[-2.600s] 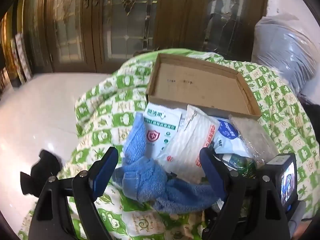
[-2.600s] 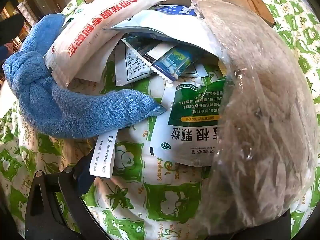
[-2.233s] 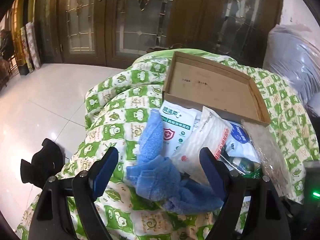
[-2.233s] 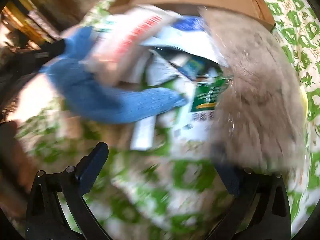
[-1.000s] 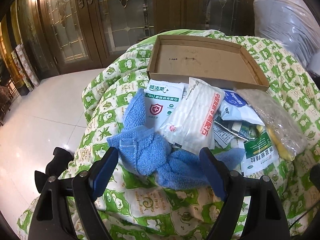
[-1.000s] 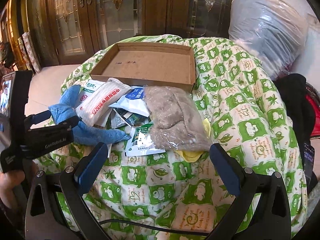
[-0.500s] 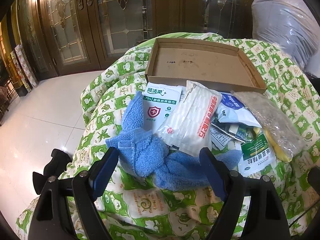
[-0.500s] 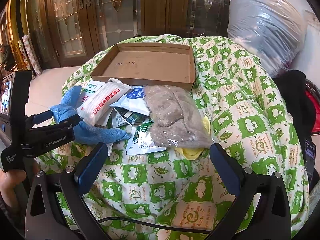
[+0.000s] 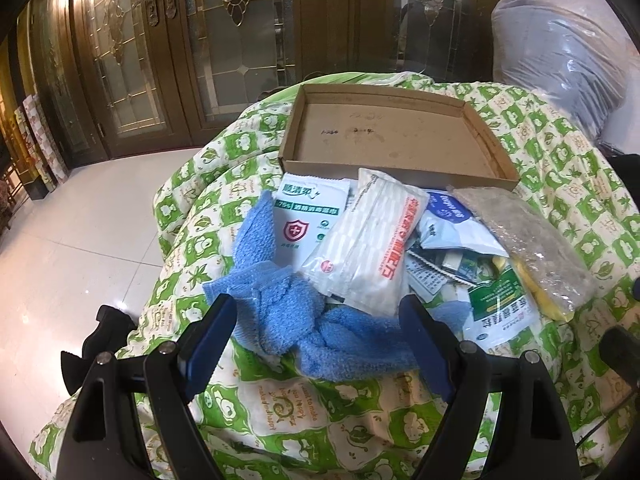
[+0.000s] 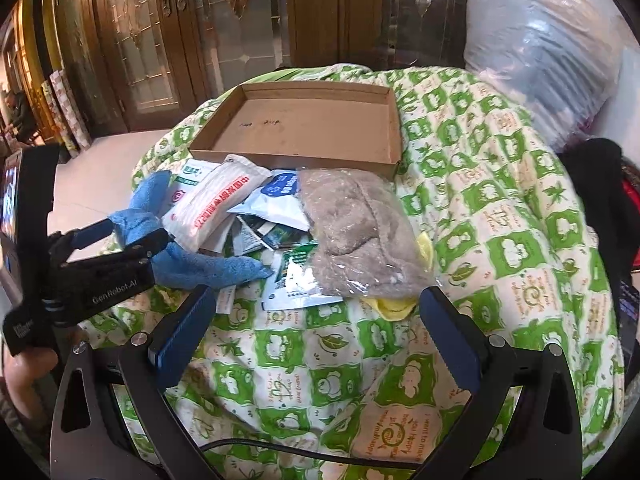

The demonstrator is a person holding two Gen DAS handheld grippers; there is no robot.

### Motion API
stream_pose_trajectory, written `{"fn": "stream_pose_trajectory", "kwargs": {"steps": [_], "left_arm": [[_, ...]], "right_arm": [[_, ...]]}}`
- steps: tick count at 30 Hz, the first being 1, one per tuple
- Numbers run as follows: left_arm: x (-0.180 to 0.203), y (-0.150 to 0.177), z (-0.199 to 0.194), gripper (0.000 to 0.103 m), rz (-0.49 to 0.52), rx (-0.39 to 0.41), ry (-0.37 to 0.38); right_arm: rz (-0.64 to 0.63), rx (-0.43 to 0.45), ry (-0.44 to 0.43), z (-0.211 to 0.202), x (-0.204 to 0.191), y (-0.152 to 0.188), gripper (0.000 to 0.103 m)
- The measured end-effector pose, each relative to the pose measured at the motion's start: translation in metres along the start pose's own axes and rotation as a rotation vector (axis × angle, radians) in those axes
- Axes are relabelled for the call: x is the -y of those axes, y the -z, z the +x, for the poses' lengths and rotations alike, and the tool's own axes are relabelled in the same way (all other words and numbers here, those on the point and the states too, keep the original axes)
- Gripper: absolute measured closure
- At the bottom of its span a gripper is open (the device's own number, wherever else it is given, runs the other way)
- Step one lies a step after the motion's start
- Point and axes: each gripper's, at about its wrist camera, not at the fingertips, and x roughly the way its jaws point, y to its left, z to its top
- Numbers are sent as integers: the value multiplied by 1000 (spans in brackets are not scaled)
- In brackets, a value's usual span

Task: Organize soft objects
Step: 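Grasp the long white red-text packet with left tool while right tool grasps the clear bagged grey towel, then carry the white packet with left tool while right tool carries the bagged towel into the tray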

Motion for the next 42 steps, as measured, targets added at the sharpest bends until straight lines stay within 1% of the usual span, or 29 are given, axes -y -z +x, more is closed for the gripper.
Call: {"fn": "stream_pose_trajectory", "kwargs": {"steps": [1,5,9,11,14,16,20,22,27,29,31,32,34,35,36,37,38,42], "left_arm": [[1,-1,0,19,1,0,7],[1,-6,0,19,-1,-1,44],[6,-14,5,19,16,-18,78],[9,-20,9,19,31,-26,97],[13,-28,18,19,58,-41,117],[17,-33,26,19,78,-57,127],[25,-42,46,19,115,-87,124],[30,-45,53,19,136,-90,118],[39,-48,71,20,196,-107,100],[39,-48,76,19,192,-114,110],[36,-47,79,20,180,-116,126],[35,-46,79,22,179,-117,129],[35,-46,80,35,175,-116,140],[35,-45,81,38,172,-121,149],[36,-46,83,42,172,-127,151],[37,-45,83,45,174,-131,151],[38,-44,83,46,180,-128,147],[39,-42,77,50,179,-105,156]], "right_arm": [[11,-7,-17,0,3,-5,0],[38,-24,-39,2,17,-24,0],[27,-35,-52,7,27,-43,0],[42,-71,-99,16,34,-53,0],[83,-123,-142,30,46,-64,1],[98,-152,-169,43,56,-71,4],[98,-197,-204,63,65,-81,5],[97,-214,-219,73,67,-86,5],[57,-261,-202,98,63,-90,5],[44,-280,-189,108,59,-88,5],[24,-302,-156,120,54,-84,5],[17,-319,-150,127,52,-80,5],[16,-349,-144,138,49,-73,5],[15,-356,-141,142,48,-70,6],[14,-356,-132,146,46,-67,15],[16,-357,-129,150,47,-66,27],[22,-357,-129,153,46,-64,30],[79,-307,-137,150,55,-64,53]]}}
